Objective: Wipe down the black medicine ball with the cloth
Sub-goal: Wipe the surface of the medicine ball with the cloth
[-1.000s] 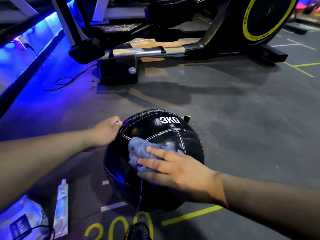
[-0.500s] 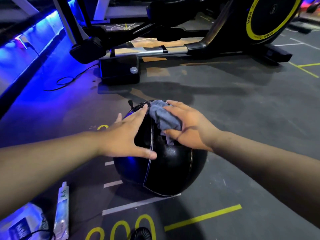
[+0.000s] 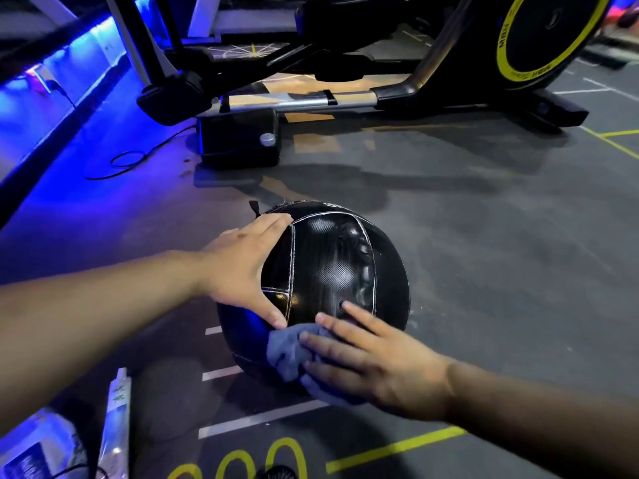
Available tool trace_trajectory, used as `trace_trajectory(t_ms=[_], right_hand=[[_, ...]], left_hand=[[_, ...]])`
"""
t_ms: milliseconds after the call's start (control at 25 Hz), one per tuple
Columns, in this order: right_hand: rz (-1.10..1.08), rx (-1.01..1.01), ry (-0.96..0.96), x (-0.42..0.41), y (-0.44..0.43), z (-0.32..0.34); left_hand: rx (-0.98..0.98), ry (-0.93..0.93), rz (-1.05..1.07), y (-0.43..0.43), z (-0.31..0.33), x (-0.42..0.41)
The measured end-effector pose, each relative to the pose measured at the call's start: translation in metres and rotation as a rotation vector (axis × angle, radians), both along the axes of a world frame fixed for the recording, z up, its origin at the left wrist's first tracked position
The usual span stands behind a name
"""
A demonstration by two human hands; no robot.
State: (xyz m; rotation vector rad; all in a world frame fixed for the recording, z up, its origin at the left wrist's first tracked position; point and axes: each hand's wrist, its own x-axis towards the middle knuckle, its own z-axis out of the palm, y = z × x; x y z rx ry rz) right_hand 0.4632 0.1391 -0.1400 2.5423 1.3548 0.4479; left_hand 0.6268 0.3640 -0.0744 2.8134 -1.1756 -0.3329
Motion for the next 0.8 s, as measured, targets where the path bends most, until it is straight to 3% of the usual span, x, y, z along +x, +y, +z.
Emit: trace_trajectory(t_ms=[120,240,320,360,440,600,680,800], right_hand=[[-0.296,0.342,0.020,0.041,-0.010,0.018],[-0.715,0.881,0.376,0.090,-0.030,0.058],[-0.809,0.990,0.572,0.104,-0.039,0.067],[-0.752,1.018,0.573,0.099,-0.036,0.069],[-0.513,0.884,0.381,0.076,-0.023,0.058],[-0.022,0.215,0.157,0.020,0.012,0.022],[0.035,0.078,0.115,0.012,0.019,0.016],[-0.074,0.086,0.027,0.025,0.012,0.024]], left_hand=[[0.016,0.002,-0.008,0.002,0.001,-0.002],[0.027,-0.001,-0.025,0.005,0.003,-0.012],[0.026,-0.011,-0.015,0.006,0.002,-0.021],[0.029,-0.014,-0.006,0.006,0.002,-0.023],[0.046,-0.040,0.001,0.011,0.001,-0.023],[0.059,-0.165,-0.021,0.025,-0.007,-0.024],[0.049,-0.190,-0.027,0.030,-0.009,-0.026],[0.074,-0.189,-0.038,0.035,-0.006,-0.023]])
